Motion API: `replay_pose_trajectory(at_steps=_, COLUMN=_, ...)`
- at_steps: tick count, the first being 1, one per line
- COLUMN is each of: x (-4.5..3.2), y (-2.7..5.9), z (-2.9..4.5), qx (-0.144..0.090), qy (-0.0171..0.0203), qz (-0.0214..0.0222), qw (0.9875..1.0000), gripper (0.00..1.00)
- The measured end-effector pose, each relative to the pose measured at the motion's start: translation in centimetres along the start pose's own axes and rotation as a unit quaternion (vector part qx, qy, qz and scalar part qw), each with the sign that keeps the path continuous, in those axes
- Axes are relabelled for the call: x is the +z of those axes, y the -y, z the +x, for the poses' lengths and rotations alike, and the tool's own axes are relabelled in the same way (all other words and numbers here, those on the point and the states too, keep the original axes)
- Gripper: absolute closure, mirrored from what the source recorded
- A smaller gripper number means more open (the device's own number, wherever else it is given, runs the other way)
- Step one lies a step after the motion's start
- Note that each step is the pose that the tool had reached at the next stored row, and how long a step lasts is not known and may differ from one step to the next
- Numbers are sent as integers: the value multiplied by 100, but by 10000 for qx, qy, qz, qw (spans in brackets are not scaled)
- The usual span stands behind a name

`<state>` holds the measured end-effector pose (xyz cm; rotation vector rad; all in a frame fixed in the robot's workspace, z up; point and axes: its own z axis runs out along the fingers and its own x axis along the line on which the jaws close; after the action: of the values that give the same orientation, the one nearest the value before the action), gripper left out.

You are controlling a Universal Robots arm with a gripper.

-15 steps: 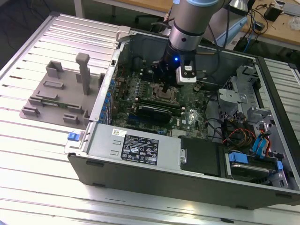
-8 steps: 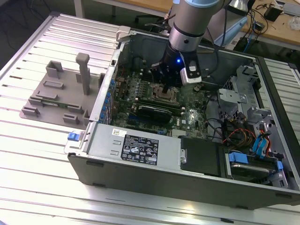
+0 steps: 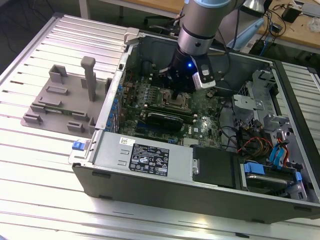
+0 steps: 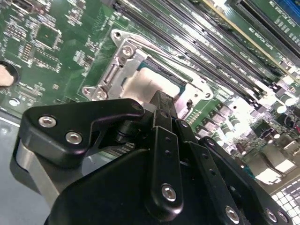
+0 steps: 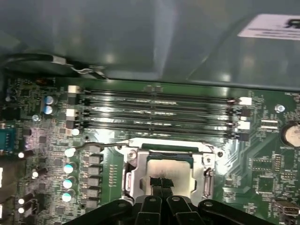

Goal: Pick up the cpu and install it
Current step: 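Close the cpu cover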

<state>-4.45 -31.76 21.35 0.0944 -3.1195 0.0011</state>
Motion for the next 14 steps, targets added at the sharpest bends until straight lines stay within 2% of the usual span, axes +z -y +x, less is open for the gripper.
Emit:
replay_pose_trajectory(at_steps=4, x=9, y=-7, z=92, qx=-34, qy=1, qz=0, qw=10000, gripper=89)
replay_pose_trajectory(at_steps=14, x=68, y=-14, z=212, qx=-209, qy=0, qz=4, qw=9998, gripper=89)
